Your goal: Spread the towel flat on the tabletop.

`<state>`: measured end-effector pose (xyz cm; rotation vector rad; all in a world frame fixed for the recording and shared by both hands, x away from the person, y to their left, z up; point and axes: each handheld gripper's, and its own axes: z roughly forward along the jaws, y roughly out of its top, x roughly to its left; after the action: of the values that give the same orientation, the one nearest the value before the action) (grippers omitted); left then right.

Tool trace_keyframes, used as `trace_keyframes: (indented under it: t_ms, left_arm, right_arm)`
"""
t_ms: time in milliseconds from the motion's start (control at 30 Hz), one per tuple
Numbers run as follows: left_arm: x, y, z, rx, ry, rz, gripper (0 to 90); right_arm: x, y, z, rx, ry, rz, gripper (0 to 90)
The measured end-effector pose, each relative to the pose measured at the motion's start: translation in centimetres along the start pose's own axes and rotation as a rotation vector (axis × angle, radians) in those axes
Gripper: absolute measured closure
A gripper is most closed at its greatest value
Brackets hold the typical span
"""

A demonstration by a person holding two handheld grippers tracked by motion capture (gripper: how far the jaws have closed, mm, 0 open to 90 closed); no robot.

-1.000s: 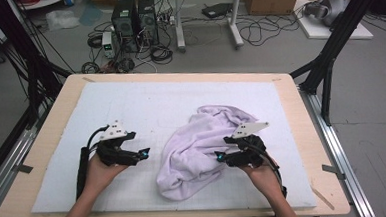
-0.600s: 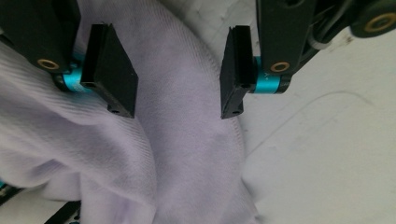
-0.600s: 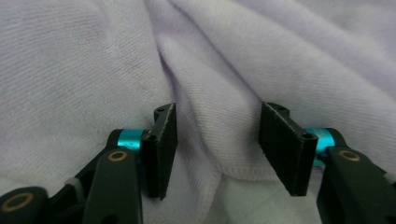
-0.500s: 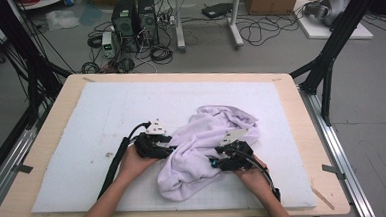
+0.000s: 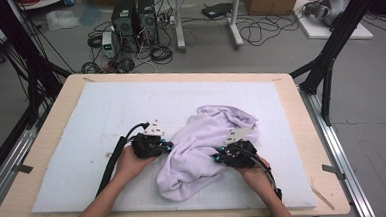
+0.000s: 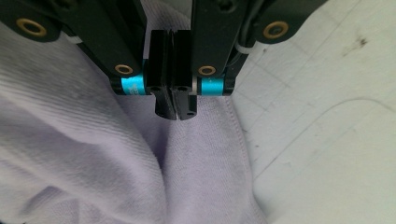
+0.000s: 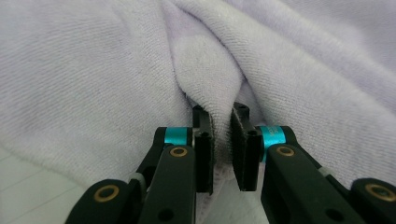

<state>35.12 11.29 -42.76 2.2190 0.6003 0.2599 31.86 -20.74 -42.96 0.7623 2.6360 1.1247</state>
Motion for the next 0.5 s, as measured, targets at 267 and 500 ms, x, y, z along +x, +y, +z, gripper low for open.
trace_keyframes:
  t_ms: [267, 500]
  left_arm:
    - [-1.3, -1.5, -4.1, -0.010, 0.017, 0.024, 88.2]
    - [-3.2, -3.9, -6.8, -0.017, 0.020, 0.031, 88.2]
  right_arm:
    - [1.6, 0.0, -2.5, -0.052, 0.034, -0.020, 81.1]
    - [3.7, -1.0, -3.6, -0.056, 0.076, -0.024, 81.2]
